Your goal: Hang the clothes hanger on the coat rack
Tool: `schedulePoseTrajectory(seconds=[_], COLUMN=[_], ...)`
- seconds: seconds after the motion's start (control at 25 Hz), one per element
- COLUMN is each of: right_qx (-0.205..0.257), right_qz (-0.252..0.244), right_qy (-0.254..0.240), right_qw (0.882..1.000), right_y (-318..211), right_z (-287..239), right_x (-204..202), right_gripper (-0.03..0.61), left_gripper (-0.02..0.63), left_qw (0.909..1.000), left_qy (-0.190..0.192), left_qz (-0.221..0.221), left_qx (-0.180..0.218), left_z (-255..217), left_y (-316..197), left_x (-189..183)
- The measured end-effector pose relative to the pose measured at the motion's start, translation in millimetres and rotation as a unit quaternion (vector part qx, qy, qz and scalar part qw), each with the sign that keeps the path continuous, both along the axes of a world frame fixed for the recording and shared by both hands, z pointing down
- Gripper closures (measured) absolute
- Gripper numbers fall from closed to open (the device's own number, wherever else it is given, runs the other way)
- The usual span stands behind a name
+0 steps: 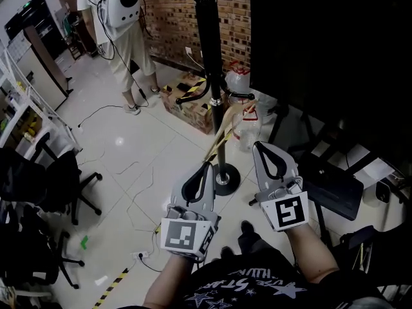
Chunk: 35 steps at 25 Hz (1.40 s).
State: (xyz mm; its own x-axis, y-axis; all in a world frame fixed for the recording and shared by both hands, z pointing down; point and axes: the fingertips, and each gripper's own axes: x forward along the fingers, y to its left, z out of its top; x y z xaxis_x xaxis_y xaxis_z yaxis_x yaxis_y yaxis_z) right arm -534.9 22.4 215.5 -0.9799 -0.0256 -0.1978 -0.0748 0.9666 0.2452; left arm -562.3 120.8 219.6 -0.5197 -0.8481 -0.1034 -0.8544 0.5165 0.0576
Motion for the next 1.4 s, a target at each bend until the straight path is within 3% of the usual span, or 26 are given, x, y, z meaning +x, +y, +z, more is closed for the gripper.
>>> schedulePoseTrajectory(seconds=[0.32, 0.52, 0.92, 1.4], right_qx=[-0.017, -0.026, -0.021, -0.015], right_qz=[0.019, -0.005, -0.049, -0.074], right_qy=[0.021, 0.047, 0.045, 0.065], right_qw=[0.999, 0.999, 0.998, 0.995], right_y=[0.8, 1.4, -18.6, -22.5], right_z=[1.4, 10.3, 1.0, 2.9], right_x=[19.1, 12.1, -2.8, 1.9], right_gripper=[0.572, 0.572, 0.572, 0.572], left_gripper=[0.609, 0.609, 0.609, 0.609], left_qw=[0.9996, 0.9996, 0.9997, 0.9998], left_qy=[0.021, 0.022, 0.019, 0.014], left_qz=[0.020, 0.019, -0.014, -0.011], left_qx=[-0.001, -0.003, 0.000, -0.002], left_z=[8.4, 9.6, 0.5, -3.6], left_y=[-9.1, -20.2, -43.8, -69.1], left_x=[9.5, 16.2, 12.6, 24.4])
